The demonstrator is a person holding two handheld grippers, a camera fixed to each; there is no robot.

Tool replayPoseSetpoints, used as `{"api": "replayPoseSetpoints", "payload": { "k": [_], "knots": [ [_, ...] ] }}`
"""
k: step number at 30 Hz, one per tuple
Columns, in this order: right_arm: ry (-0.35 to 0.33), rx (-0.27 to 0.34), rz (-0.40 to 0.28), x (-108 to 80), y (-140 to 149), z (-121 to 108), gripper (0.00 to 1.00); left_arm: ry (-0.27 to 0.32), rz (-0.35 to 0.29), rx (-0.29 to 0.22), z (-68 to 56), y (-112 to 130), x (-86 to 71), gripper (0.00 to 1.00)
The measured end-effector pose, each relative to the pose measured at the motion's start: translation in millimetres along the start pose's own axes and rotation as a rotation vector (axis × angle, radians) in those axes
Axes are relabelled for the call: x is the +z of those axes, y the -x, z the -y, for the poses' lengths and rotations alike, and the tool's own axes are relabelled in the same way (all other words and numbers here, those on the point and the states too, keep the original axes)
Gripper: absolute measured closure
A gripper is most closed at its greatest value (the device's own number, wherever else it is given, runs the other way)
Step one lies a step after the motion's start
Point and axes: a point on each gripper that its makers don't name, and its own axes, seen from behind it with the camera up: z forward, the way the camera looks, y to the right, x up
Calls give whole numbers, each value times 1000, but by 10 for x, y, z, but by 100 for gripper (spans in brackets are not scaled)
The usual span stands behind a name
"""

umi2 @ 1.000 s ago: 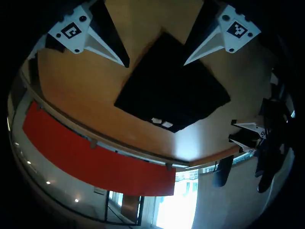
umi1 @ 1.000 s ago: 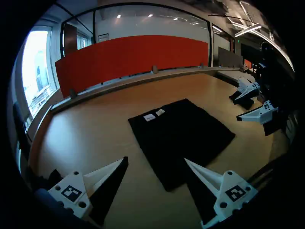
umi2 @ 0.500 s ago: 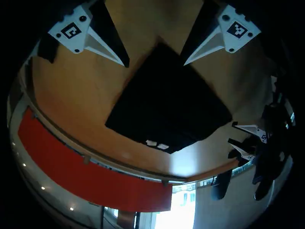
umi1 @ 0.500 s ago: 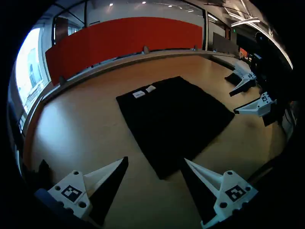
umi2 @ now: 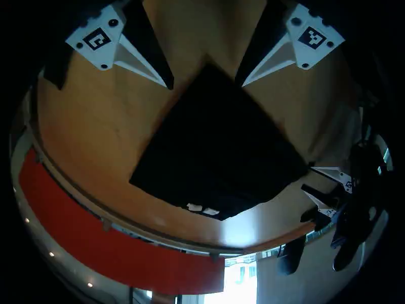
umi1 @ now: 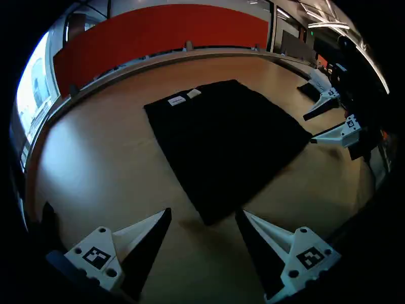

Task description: Fold towel

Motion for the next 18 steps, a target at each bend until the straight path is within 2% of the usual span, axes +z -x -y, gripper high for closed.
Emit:
{"api": "replayPoseSetpoints", "payload": {
  "k": [5, 15, 18],
  "knots": [
    [-12, 2, 22, -12, 43, 4, 14, 13, 18, 9, -26, 39, 29, 17],
    [-19, 10, 45, -23, 104, -23, 26, 28, 48, 47, -70, 65, 63, 24],
    [-29, 16, 48, -18, 120, -5, 27, 30, 55, 46, -61, 67, 63, 26]
  ]
}}
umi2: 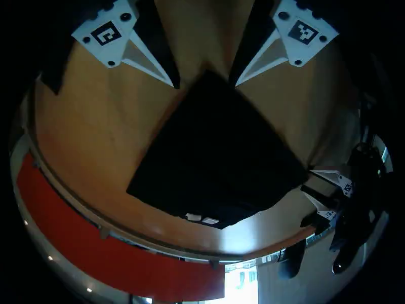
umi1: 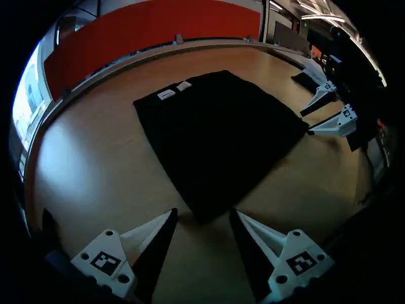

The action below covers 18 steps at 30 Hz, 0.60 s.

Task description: Fold towel

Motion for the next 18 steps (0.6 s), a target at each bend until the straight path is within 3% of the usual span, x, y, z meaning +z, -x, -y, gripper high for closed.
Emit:
{"api": "replayPoseSetpoints", "payload": {
  "k": [3, 11, 18],
  "knots": [
    [-11, -1, 2, 1, 16, 28, 27, -2, 6, -2, 9, 1, 0, 28],
    [-22, -2, 2, 5, 24, 67, 43, -8, 9, -8, -8, 0, -4, 33],
    [-29, -15, 2, 10, 36, 67, 56, -2, 14, 1, -48, 1, -8, 46]
  ]
}}
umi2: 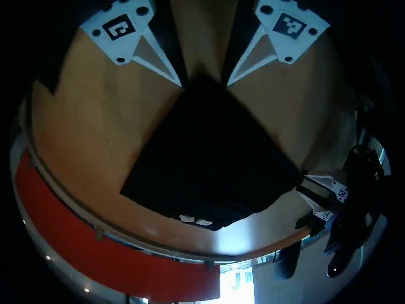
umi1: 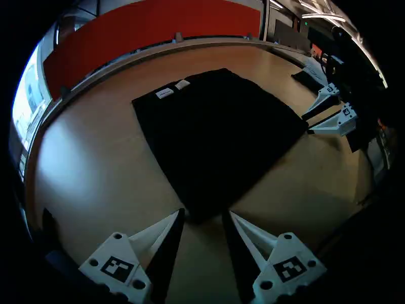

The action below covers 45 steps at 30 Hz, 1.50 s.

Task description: Fold towel

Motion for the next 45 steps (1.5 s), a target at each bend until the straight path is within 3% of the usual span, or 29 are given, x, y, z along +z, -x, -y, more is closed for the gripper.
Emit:
{"api": "replayPoseSetpoints", "payload": {
  "k": [3, 5, 9, 15, 29, 45],
  "knots": [
    [-1, 0, -2, -3, -2, 7, 65, 0, 4, 0, -1, -1, -5, 49],
    [0, 4, -3, -8, -3, 11, 70, -1, 7, 0, 1, -4, -4, 60],
    [3, 11, -5, -18, -5, 13, 79, -3, 13, -7, 1, -6, 5, 73],
    [8, 16, -6, -31, -6, 11, 85, -6, 12, -6, -7, -13, 5, 81],
    [-2, 38, -41, -92, -89, 55, 87, -47, -4, -48, 61, -78, -15, 96],
    [5, 38, -68, -188, -222, 39, 87, -29, 2, -78, -4, -110, -91, 97]
  ]
}}
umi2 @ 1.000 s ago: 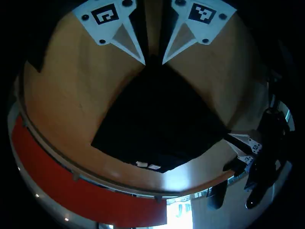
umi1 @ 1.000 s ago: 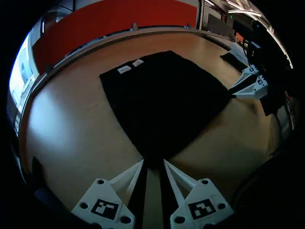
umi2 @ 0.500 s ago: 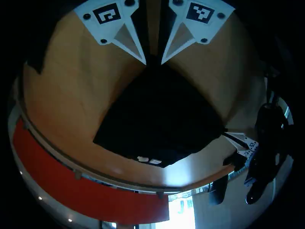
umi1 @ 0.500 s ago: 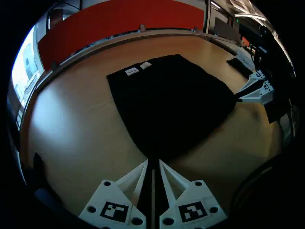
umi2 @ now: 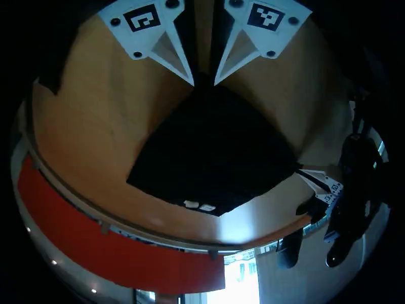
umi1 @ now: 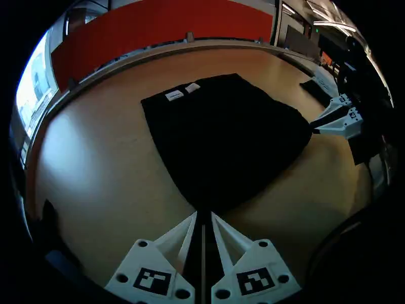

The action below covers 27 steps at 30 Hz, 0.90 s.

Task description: Fold towel

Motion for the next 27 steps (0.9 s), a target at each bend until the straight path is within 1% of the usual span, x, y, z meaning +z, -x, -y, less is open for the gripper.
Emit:
{"api": "replayPoseSetpoints", "payload": {
  "k": [3, 12, 18, 23, 27],
  "knots": [
    [2, -1, -13, -43, -66, -6, 87, 4, -12, -16, -16, -57, -63, 97],
    [14, -8, -65, -234, -322, -1, 88, 4, -53, -57, -6, -268, -288, 97],
    [16, -15, -80, -288, -410, -1, 88, 4, -62, -61, 10, -318, -375, 97],
    [19, -22, -94, -346, -487, 7, 88, 10, -78, -66, -26, -426, -477, 97],
    [24, -23, -109, -418, -566, 7, 88, 18, -93, -80, -70, -524, -576, 97]
  ]
}}
